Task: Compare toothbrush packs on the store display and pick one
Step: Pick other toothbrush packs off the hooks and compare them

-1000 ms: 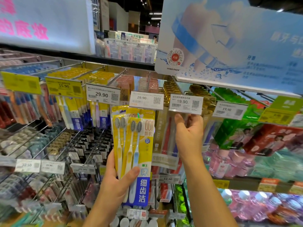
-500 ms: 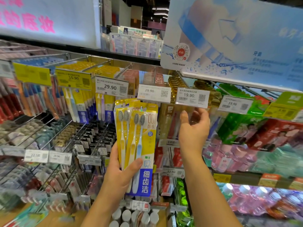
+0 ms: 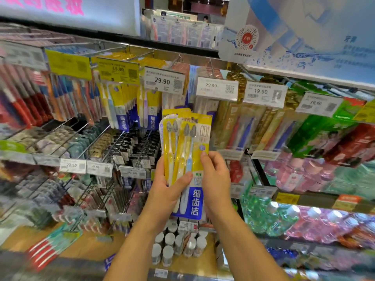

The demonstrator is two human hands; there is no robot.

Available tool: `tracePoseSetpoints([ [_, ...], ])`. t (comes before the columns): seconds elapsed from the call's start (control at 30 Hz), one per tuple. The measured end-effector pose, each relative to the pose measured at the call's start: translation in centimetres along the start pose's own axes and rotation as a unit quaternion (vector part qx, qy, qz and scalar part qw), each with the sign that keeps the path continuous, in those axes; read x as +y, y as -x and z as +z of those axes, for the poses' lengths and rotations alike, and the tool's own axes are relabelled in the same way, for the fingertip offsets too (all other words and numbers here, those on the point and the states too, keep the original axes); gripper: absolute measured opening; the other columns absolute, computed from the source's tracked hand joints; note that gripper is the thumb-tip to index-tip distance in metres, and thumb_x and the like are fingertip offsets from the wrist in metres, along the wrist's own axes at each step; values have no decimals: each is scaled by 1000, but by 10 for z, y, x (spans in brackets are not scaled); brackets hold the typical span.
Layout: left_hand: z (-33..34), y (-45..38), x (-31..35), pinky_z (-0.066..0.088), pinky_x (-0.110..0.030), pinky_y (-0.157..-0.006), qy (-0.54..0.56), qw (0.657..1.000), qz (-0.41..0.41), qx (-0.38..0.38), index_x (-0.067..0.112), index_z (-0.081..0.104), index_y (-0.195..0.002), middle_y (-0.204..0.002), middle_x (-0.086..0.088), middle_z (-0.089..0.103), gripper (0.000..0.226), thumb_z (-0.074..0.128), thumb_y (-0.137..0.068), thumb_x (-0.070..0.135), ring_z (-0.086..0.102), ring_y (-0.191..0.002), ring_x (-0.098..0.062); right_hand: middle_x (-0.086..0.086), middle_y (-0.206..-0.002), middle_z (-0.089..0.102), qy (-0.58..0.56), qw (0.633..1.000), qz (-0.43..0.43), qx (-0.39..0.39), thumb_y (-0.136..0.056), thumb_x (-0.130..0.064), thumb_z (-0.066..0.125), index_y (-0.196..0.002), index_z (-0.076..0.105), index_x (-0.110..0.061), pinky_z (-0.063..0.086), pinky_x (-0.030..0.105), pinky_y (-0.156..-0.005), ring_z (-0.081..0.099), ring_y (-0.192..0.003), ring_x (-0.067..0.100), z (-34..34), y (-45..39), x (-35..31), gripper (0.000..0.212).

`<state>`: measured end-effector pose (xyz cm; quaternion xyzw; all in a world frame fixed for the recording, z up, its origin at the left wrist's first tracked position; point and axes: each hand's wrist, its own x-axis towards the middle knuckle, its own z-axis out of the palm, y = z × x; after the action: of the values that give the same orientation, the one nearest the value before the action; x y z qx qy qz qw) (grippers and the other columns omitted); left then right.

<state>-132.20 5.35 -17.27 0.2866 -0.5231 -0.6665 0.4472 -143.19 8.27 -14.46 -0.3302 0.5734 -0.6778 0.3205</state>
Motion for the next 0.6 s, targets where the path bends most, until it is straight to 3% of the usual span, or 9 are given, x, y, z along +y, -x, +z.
tracePoseSetpoints([
  [0.07, -5, 4, -1, 57, -51, -99, 1, 1000, -4, -6, 39, 48, -141, -127, 1, 73, 61, 73, -86, 33, 72, -115, -25, 17, -96, 68, -52, 998, 41, -9, -97, -41, 62, -83, 66, -29, 52, 67, -93, 64, -90, 32, 5, 4, 3, 19],
  [0.23, -17, 11, 0, 60, -43, -93, 16, 1000, -6, 0, 39, 47, -141, -126, 1, 74, 56, 68, -90, 29, 73, -113, -24, 21, -110, 77, -232, 957, 167, -42, -97, -21, 66, -108, 74, -7, 62, 50, -87, 76, -94, 35, 11, 13, 1, 20],
  [0.4, -35, 17, 5, 59, -43, -97, 23, 999, -36, 3, 52, 44, -139, -131, 10, 71, 41, 48, -98, 49, 71, -117, -17, 25, -128, 70, -274, 943, 179, -68, -97, -24, 67, -129, 69, -2, 49, 59, -108, 66, -121, 43, 28, 24, 10, 39],
  [0.53, -55, 20, 4, 54, -44, -103, 36, 997, -63, -2, 51, 31, -153, -138, 13, 67, 47, 38, -107, 50, 69, -121, -14, 22, -128, 71, -274, 938, 205, -46, -94, -34, 69, -132, 69, -6, 46, 61, -111, 67, -121, 42, 43, 32, 18, 47],
  [0.6, -63, 22, 4, 58, -38, -96, 35, 997, -73, -3, 51, 32, -152, -133, 18, 69, 45, 37, -108, 47, 71, -117, -10, 19, -129, 71, -273, 936, 220, -36, -98, -38, 63, -132, 69, -8, 45, 61, -112, 67, -120, 41, 48, 37, 23, 46],
])
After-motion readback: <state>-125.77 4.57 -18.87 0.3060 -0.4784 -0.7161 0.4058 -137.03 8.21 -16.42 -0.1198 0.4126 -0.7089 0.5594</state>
